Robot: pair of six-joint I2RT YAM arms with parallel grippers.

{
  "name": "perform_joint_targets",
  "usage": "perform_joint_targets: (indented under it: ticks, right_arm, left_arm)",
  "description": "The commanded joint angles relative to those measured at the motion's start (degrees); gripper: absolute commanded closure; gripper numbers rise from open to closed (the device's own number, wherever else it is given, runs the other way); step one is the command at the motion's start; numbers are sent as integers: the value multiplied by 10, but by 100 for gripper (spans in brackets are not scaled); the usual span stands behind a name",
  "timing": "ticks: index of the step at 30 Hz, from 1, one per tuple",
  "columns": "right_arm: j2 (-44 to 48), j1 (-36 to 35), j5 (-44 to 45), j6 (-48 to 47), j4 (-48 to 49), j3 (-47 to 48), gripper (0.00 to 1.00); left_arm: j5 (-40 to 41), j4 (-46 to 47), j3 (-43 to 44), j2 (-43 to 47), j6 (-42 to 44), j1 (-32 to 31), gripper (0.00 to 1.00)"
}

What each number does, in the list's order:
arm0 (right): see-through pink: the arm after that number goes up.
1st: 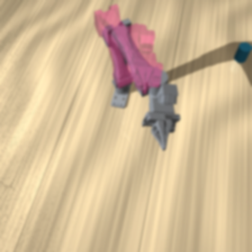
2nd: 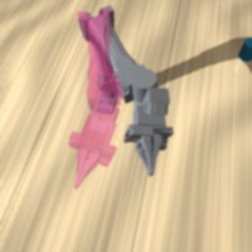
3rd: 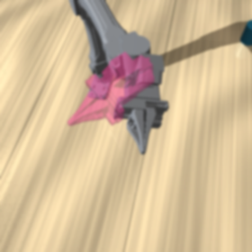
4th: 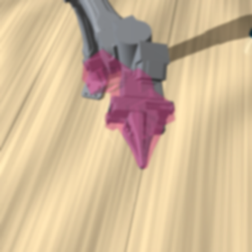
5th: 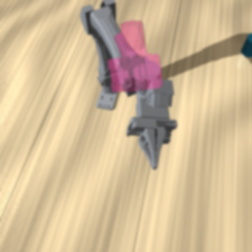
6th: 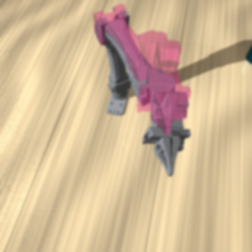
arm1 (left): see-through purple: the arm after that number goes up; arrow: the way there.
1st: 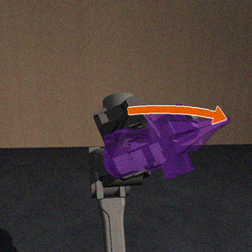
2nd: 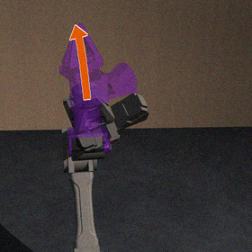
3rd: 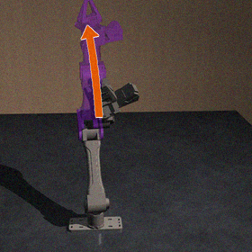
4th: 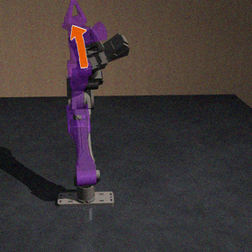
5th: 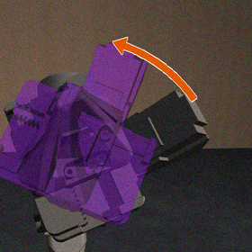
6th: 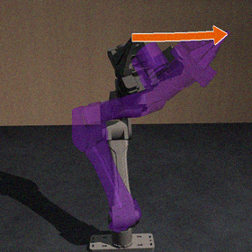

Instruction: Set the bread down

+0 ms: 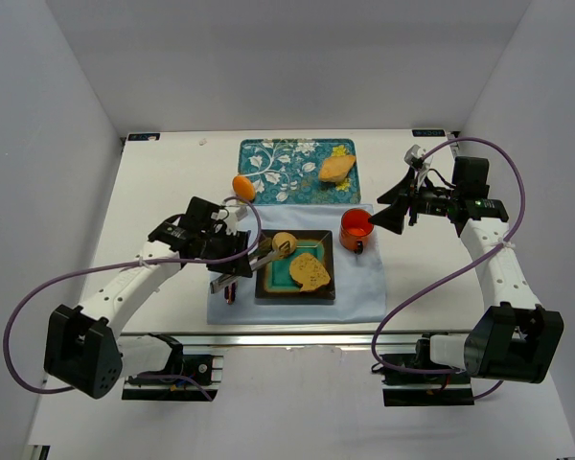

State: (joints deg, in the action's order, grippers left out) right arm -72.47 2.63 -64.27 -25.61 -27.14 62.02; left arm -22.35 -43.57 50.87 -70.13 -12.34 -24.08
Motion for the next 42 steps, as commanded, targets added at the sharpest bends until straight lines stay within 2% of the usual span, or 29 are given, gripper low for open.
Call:
perform_joint_targets:
  ticks: [1,6,13,16,18,22,23,26,27,29,31,34,37,42]
  right_arm:
    - [3,4,-15,4,-3,6,19]
    - [-1,4,-16,4,-2,8,19]
    - [0,4,-18,4,0,7,19]
    - [1,4,-18,3,0,6,19]
    - [2,4,-19,3,0,6,19]
    - [2,4,-20,-6,-7,9,19]
    - [3,4,-20,-8,-8,10,19]
    - [3,4,-24,-9,-8,8,19]
    - [3,4,-26,-9,-8,9,19]
    - [1,4,-28,-8,-10,13,19]
    - [-5,4,-31,-20,-23,22,19]
    - [-18,4,-33,-49,-69,48,19]
    - [-32,4,-35,-81,-99,66,19]
    - [-31,4,-29,-93,-114,68,19]
  left_arm:
    - [6,-1,39,33,-10,1,41]
    - [22,-27,91,42,-11,1,40]
    - [47,-70,119,38,9,2,41]
    - [119,-61,121,45,-15,6,53]
    - [149,-52,123,40,-19,28,65]
    - [186,-15,128,25,8,110,72]
    - [194,-4,123,22,15,153,72]
    - [237,69,96,23,32,225,72]
    - [239,101,58,26,36,237,70]
    - [253,204,10,27,57,273,66]
    - [267,311,-53,17,93,280,59]
    - [269,407,-98,-37,139,289,50]
    - [224,420,-83,-111,149,306,46]
    - [195,432,-86,-156,139,314,38]
